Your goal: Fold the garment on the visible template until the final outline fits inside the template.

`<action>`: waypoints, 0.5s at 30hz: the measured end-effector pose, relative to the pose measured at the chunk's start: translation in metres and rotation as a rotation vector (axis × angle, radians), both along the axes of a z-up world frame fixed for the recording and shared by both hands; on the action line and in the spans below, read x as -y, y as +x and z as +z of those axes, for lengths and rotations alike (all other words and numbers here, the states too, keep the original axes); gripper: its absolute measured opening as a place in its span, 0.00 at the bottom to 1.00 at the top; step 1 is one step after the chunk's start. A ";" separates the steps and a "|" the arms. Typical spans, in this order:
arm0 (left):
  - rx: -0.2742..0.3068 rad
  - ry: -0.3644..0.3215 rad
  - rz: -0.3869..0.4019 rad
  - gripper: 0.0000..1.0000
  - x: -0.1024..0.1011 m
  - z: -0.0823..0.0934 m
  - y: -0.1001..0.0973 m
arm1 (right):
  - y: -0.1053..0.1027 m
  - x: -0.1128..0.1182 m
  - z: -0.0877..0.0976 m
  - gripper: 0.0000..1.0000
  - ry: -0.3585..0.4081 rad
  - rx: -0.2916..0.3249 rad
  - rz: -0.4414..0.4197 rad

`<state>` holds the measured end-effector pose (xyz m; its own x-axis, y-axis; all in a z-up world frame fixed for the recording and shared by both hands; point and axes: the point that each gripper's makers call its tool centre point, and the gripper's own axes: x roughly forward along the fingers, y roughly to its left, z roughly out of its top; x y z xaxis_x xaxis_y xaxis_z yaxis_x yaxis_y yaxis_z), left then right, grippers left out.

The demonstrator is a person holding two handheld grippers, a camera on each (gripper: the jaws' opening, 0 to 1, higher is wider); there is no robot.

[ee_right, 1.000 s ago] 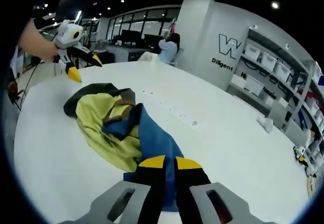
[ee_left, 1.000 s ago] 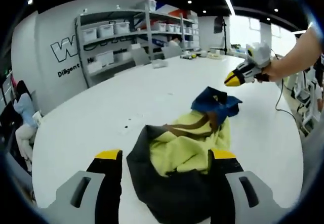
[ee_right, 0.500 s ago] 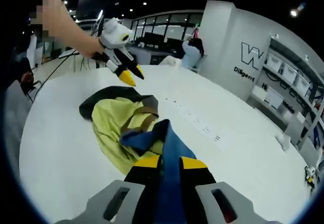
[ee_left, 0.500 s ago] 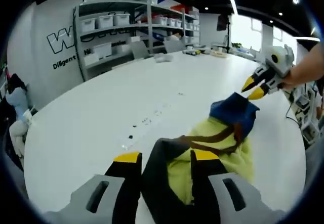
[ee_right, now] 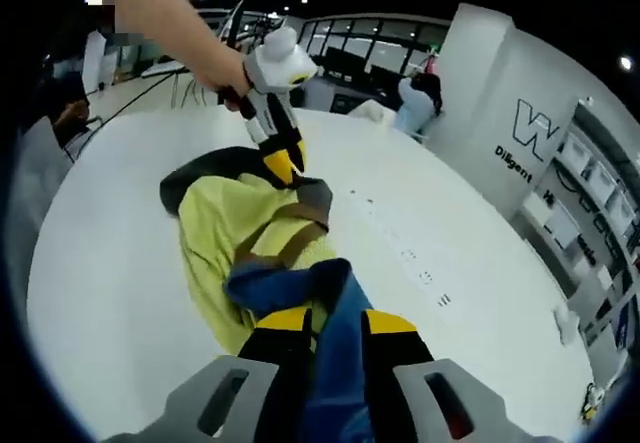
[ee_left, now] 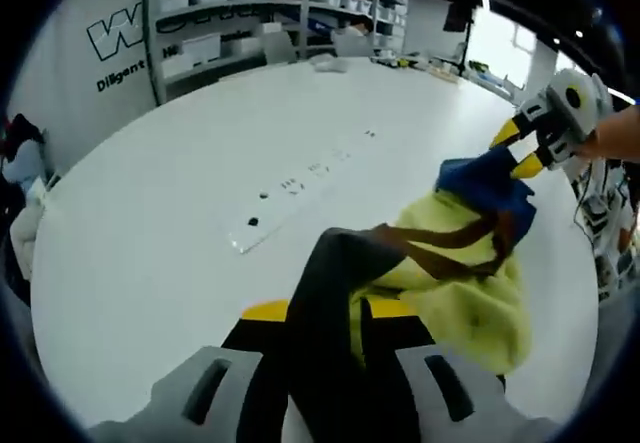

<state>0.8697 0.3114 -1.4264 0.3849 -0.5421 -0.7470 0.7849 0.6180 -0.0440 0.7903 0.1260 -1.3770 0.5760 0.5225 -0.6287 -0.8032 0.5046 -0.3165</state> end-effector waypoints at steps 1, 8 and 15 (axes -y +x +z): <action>-0.005 0.005 0.002 0.18 -0.002 -0.002 -0.001 | 0.001 -0.002 -0.001 0.13 -0.004 0.000 0.002; -0.018 0.001 -0.005 0.04 -0.009 -0.003 -0.010 | 0.012 -0.008 -0.008 0.10 -0.053 0.005 0.000; 0.042 -0.051 -0.014 0.04 -0.012 0.020 -0.018 | 0.012 0.002 -0.009 0.00 -0.026 -0.006 -0.070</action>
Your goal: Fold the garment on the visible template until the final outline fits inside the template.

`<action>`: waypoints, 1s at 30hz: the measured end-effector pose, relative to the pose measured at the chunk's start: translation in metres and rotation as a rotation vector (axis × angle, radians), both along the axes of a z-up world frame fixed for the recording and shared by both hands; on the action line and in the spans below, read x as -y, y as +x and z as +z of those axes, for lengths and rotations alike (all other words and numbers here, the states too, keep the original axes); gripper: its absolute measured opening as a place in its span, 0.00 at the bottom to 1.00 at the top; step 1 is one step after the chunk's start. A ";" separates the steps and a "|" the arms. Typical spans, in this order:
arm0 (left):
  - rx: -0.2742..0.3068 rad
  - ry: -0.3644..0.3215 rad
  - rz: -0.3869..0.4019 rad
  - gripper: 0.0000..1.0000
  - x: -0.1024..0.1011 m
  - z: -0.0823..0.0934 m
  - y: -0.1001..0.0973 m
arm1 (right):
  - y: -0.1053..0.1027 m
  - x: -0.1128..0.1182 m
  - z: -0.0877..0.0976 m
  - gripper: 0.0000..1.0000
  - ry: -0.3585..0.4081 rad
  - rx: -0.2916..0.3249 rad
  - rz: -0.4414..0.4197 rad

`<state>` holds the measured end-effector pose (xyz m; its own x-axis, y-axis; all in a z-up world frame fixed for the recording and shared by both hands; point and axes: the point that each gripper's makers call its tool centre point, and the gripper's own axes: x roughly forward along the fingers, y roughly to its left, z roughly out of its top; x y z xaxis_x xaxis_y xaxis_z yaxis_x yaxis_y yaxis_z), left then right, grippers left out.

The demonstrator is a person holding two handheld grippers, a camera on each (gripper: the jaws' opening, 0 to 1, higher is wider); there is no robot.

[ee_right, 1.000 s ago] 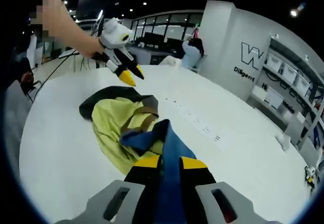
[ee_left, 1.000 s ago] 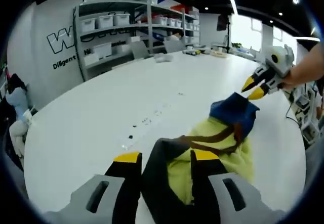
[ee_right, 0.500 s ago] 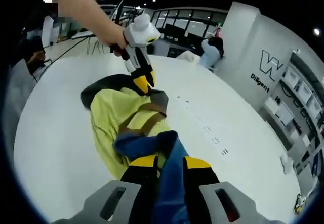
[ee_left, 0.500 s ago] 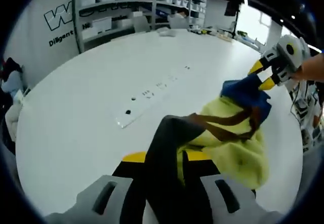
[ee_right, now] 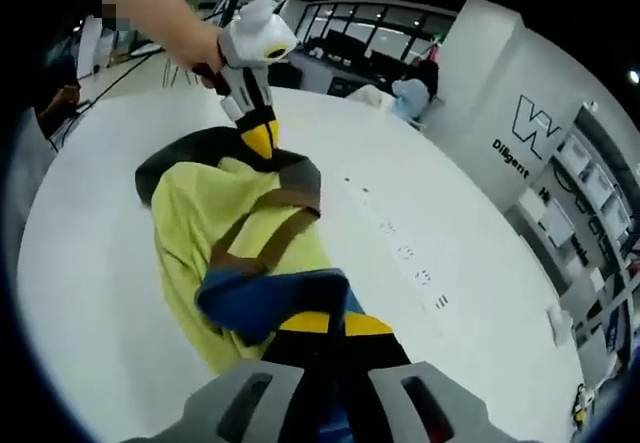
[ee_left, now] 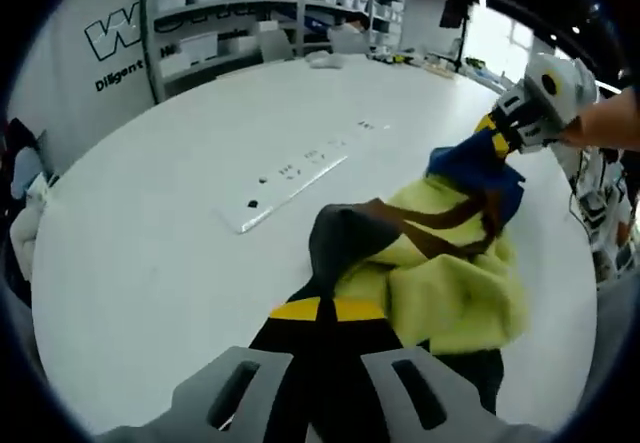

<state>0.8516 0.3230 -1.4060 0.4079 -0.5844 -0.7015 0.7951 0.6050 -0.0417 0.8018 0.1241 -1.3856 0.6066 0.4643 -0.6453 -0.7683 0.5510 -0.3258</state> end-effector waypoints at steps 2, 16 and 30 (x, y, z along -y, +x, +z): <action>0.017 -0.013 -0.006 0.04 -0.003 0.007 -0.005 | -0.003 0.005 0.001 0.00 -0.011 0.005 -0.007; 0.172 -0.042 -0.069 0.04 -0.035 0.033 -0.068 | -0.035 0.033 0.023 0.00 0.073 0.032 -0.068; 0.306 0.058 -0.179 0.04 -0.064 0.028 -0.113 | -0.069 0.066 0.006 0.00 0.081 -0.016 -0.147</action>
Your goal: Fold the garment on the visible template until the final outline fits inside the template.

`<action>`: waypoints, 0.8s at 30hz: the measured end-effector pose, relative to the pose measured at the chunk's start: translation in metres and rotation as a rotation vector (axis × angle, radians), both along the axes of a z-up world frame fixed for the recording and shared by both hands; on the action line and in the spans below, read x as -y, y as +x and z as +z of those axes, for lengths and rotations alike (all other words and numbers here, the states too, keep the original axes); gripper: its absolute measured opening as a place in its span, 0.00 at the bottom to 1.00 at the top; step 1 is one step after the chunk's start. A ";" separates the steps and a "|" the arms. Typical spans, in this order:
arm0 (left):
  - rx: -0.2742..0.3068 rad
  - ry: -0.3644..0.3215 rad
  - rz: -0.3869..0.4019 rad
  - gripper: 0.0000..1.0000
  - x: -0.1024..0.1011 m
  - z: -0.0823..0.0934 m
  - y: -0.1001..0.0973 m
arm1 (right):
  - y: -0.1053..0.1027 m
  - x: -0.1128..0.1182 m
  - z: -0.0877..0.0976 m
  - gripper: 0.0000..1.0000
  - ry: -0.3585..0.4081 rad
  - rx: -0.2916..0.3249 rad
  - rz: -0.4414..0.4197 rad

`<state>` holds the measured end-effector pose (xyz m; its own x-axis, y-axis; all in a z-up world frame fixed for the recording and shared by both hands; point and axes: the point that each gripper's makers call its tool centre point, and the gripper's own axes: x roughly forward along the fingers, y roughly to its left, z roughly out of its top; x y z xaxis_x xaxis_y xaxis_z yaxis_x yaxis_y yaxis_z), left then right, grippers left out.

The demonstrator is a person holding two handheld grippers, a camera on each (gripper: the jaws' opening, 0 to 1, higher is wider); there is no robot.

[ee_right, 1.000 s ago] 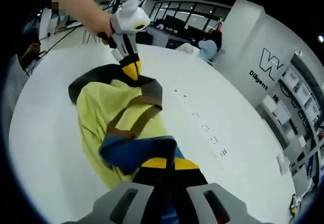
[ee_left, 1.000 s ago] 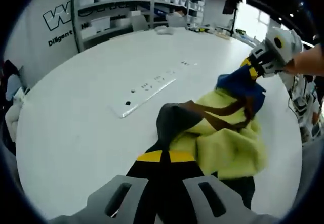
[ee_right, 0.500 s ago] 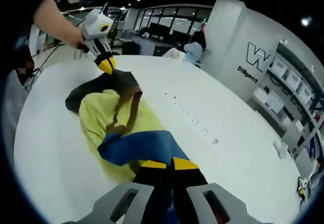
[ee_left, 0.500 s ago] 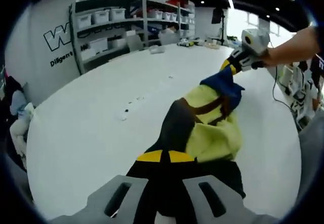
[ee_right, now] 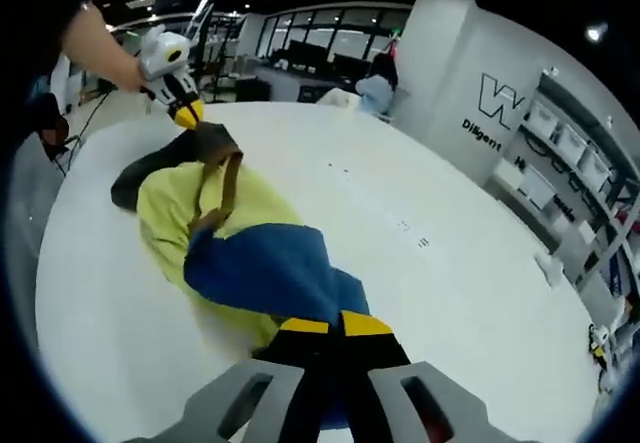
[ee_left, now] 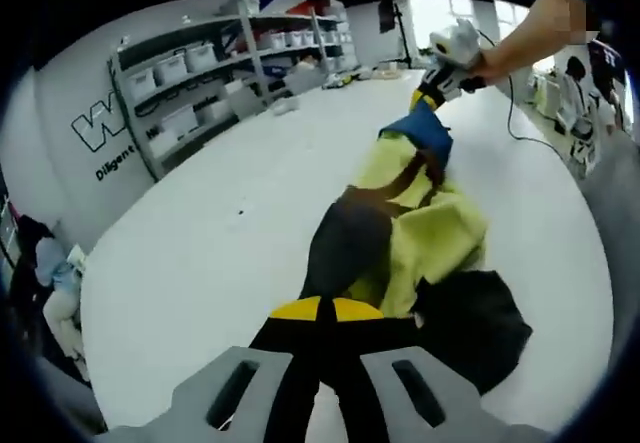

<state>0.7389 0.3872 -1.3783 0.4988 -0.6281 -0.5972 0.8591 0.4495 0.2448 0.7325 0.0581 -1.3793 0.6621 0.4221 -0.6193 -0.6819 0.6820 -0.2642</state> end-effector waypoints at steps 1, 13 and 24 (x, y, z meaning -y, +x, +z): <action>-0.004 0.004 -0.004 0.04 -0.001 -0.002 -0.004 | -0.001 0.002 -0.002 0.00 0.001 -0.007 -0.011; -0.184 -0.134 0.008 0.33 0.015 -0.006 -0.025 | -0.017 0.003 -0.027 0.00 -0.014 -0.084 -0.015; -0.385 -0.221 0.052 0.30 0.039 -0.003 0.030 | -0.020 -0.002 -0.024 0.00 -0.011 -0.074 0.024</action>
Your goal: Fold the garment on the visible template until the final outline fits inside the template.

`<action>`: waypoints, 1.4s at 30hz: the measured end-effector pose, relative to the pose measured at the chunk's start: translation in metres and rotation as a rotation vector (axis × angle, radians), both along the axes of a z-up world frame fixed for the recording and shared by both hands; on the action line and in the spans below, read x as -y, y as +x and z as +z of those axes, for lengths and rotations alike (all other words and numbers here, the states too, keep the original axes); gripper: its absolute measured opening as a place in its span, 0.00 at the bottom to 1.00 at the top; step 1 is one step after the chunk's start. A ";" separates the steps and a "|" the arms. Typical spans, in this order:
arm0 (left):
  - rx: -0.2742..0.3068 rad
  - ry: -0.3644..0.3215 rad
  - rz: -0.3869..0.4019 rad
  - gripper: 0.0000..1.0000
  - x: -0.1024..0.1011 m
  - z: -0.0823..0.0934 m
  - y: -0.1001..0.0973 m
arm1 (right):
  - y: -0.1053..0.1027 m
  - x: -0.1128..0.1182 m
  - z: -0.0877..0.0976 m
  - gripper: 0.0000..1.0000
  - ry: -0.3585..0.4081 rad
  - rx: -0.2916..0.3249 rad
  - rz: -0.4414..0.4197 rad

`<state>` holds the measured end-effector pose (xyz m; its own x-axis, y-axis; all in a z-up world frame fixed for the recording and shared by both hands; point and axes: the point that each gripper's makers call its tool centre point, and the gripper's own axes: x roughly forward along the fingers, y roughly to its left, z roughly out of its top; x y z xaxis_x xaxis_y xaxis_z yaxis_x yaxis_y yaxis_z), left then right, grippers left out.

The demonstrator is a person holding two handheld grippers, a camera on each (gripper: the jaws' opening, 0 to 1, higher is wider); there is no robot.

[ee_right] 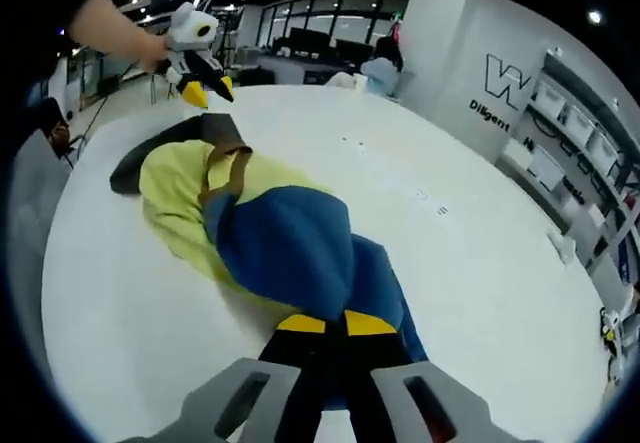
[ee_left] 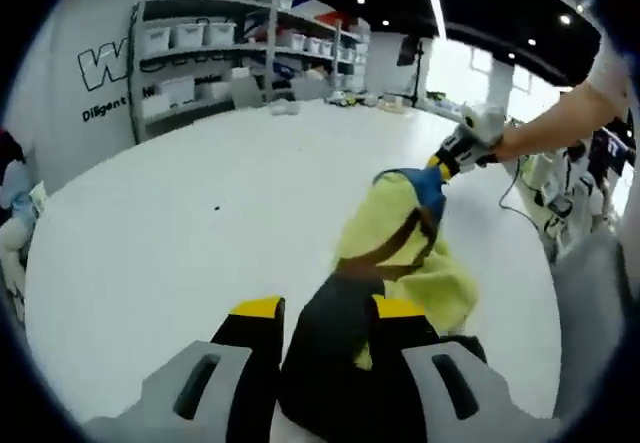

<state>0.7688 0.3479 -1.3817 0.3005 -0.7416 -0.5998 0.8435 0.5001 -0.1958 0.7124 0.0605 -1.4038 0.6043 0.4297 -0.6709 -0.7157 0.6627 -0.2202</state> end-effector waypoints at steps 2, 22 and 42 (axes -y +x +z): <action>-0.116 -0.023 -0.003 0.31 0.007 -0.008 0.001 | 0.000 -0.001 0.001 0.00 -0.001 0.002 0.008; -0.202 -0.020 -0.105 0.02 0.006 -0.005 -0.016 | -0.009 -0.039 0.018 0.19 -0.120 0.080 0.303; 0.162 0.030 -0.331 0.01 0.017 0.035 -0.083 | -0.042 -0.067 -0.005 0.17 -0.284 0.121 0.577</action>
